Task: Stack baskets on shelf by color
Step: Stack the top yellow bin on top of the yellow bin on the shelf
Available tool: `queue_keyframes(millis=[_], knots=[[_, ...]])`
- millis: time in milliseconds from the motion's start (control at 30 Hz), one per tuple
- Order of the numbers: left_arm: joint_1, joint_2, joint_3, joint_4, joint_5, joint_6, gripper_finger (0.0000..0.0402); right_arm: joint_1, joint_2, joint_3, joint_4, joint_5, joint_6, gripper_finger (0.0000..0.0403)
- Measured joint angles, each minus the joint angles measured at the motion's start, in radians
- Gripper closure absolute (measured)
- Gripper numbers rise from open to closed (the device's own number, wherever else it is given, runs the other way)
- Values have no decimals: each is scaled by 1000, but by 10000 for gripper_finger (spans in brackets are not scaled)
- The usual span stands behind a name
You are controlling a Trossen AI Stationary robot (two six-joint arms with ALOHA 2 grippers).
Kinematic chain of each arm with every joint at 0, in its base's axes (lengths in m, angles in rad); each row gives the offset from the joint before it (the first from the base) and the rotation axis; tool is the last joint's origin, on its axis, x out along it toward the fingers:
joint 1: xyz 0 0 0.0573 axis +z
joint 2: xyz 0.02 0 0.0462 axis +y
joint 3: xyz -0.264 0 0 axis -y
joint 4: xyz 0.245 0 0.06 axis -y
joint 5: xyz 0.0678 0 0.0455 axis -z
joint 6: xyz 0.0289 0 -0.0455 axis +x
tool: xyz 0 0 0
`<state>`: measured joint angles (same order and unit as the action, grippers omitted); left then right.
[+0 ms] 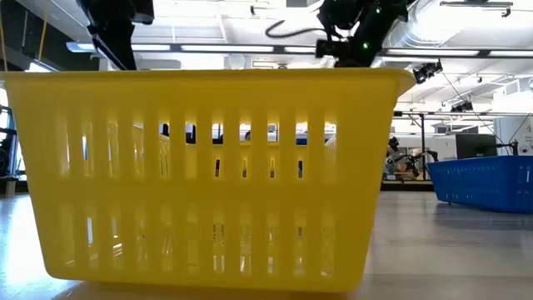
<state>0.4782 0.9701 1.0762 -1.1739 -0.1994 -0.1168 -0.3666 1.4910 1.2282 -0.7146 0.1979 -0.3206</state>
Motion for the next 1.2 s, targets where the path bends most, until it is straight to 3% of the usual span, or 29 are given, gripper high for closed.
queue_keyframes(millis=[133,367,667,900,1200], knots=[[0,22,-47,-12,57,15,229,17,0,45,-3,35,7,302],[0,80,-136,-11,54,101,229,20,0,102,-7,57,6,302],[-18,106,-259,42,-123,270,229,20,0,115,-8,128,2,302],[-22,106,-326,101,-109,285,229,20,0,115,-8,136,2,302],[-20,122,-398,166,-164,320,229,20,0,115,-7,136,6,302]])
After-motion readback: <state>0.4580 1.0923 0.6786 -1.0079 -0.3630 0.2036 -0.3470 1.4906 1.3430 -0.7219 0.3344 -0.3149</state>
